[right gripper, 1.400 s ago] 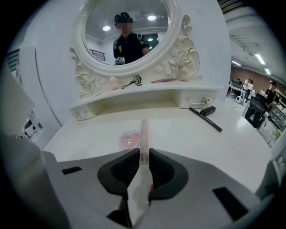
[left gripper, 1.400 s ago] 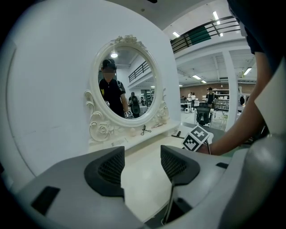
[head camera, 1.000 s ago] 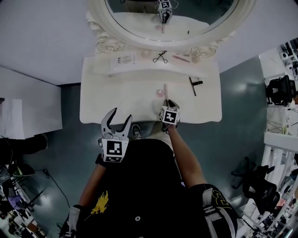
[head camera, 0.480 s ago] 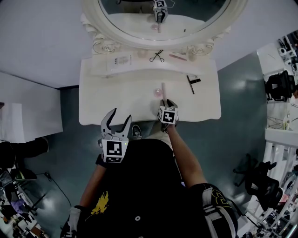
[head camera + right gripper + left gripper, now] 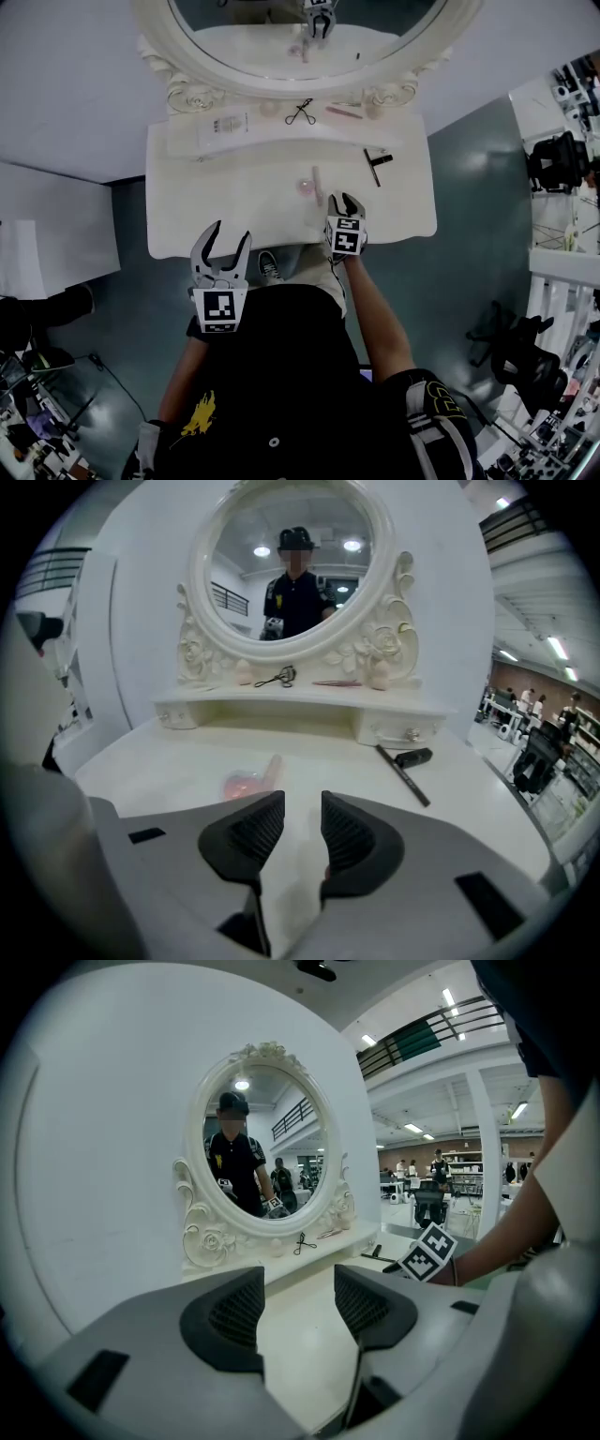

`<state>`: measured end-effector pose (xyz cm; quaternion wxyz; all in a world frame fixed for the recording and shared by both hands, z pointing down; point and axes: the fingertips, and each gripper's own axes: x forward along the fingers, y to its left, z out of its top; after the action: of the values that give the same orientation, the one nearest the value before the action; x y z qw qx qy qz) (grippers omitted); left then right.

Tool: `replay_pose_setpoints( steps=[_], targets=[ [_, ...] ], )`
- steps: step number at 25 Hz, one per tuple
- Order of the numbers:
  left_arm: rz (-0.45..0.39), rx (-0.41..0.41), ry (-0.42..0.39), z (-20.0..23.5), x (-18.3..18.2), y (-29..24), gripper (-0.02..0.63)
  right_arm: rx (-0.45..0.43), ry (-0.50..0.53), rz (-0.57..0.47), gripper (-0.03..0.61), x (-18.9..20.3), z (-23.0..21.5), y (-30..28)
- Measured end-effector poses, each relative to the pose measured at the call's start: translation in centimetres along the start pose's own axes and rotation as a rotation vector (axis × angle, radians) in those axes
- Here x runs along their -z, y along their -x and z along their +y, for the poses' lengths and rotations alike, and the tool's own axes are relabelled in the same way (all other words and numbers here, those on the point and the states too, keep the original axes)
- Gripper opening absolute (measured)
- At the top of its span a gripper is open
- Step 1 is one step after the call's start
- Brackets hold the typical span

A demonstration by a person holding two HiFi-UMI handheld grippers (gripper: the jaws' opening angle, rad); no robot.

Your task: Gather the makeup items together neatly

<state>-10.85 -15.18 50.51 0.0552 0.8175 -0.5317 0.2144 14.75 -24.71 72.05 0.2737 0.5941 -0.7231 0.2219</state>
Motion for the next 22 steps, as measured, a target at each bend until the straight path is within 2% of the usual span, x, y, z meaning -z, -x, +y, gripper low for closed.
replay_pose_setpoints(
  steps=[5,9,13,19,21,22],
  targets=[
    [0.029,0.013,-0.003,-0.4,0.1,-1.4,0.242,0.217,-0.244,-0.029,0.149,-2.5,-10.2,-2.2],
    [0.061,0.014,-0.011,-0.7,0.0,-2.7,0.242,0.341,-0.315,-0.009,0.170,-4.2,-15.0,-4.7],
    [0.087,0.004,-0.008,-0.5,-0.3,-4.1,0.242,0.380,-0.352,0.024,0.178,-4.6,-16.7,-7.2],
    [0.105,0.014,-0.010,-0.5,-0.7,-6.0,0.242,0.388,-0.435,0.056,0.218,-4.4,-17.6,-9.2],
    [0.107,0.020,-0.010,-0.6,-0.8,-6.3,0.242,0.405,-0.467,0.074,0.214,-4.2,-18.0,-9.2],
    [0.107,0.023,-0.011,-0.7,-0.8,-6.4,0.242,0.416,-0.477,0.078,0.182,-4.0,-18.3,-9.0]
  ],
)
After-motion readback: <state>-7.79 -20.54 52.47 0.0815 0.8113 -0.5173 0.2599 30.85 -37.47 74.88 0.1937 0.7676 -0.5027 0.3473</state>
